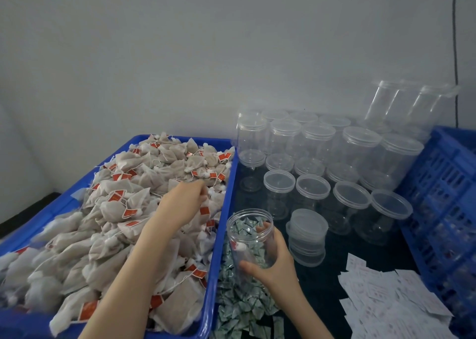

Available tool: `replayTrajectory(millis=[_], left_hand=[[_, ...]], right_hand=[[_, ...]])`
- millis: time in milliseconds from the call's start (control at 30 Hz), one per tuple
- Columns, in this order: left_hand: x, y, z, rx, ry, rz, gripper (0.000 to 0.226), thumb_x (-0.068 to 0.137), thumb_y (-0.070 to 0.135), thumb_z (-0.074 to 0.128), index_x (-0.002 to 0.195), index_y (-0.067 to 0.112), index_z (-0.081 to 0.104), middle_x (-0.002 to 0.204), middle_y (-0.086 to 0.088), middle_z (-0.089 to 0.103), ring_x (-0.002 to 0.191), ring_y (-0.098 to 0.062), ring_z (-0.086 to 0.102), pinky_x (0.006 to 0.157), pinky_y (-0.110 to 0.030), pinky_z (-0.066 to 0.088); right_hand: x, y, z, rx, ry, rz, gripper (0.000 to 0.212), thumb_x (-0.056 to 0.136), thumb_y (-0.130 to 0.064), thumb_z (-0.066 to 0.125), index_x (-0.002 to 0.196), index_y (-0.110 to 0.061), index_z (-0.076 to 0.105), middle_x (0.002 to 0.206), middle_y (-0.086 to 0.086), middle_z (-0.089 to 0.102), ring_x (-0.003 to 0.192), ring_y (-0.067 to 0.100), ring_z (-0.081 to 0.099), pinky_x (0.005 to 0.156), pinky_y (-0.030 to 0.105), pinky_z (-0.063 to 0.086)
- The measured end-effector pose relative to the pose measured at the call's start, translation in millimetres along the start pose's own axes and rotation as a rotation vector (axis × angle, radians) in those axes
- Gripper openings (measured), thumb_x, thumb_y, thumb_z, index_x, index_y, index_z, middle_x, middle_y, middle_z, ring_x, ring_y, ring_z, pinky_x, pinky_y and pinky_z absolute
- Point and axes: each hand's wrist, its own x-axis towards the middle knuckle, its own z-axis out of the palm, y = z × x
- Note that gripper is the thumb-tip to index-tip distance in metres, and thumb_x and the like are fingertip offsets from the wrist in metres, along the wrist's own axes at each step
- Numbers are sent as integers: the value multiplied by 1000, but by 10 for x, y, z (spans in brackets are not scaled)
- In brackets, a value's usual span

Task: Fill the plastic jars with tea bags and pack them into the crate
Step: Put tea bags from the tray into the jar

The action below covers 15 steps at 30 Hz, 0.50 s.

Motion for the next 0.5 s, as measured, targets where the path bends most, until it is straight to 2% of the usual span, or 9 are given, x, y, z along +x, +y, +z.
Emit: replayTrajectory(millis=[133, 233, 333, 400, 500], left_hand=[[-24, 169, -107, -338, 220, 32, 13, 98, 19, 47, 87, 26, 50, 79, 9, 59, 66, -2, 58, 54, -13, 45], [-96, 296, -208, -743, 291, 103, 17, 97, 13, 48, 87, 26, 53, 83, 6, 62, 72, 1, 63, 59, -8, 48], [-169, 380, -259, -995, 179, 191, 16, 96, 8, 47, 92, 21, 57, 84, 3, 66, 78, -6, 67, 65, -15, 53], [-194, 423, -240, -986, 41, 242, 17, 95, 5, 49, 90, 19, 58, 81, 6, 67, 78, -5, 68, 65, -14, 52], [-198, 456, -172, -823, -203, 327, 17, 92, 8, 57, 89, 23, 63, 86, 8, 69, 82, -3, 68, 70, -13, 51]], right_hand=[[5, 8, 1, -3, 4, 16, 102, 52, -50, 89, 141, -33, 41, 136, -17, 56, 128, 2, 51, 111, 40, 41], [6, 5, 9, -9, 8, 21, 103, 52, -51, 89, 141, -36, 40, 137, -19, 54, 128, 0, 49, 112, 39, 41], [14, 5, 13, -10, 10, 22, 102, 52, -50, 89, 140, -37, 40, 138, -18, 54, 129, 0, 49, 112, 40, 40], [25, 8, 12, -9, 17, 16, 101, 52, -50, 89, 139, -37, 41, 137, -17, 55, 129, 2, 49, 111, 39, 41], [42, 0, 9, -2, 29, -4, 93, 53, -47, 88, 134, -39, 44, 131, -19, 60, 126, 1, 52, 106, 34, 44]])
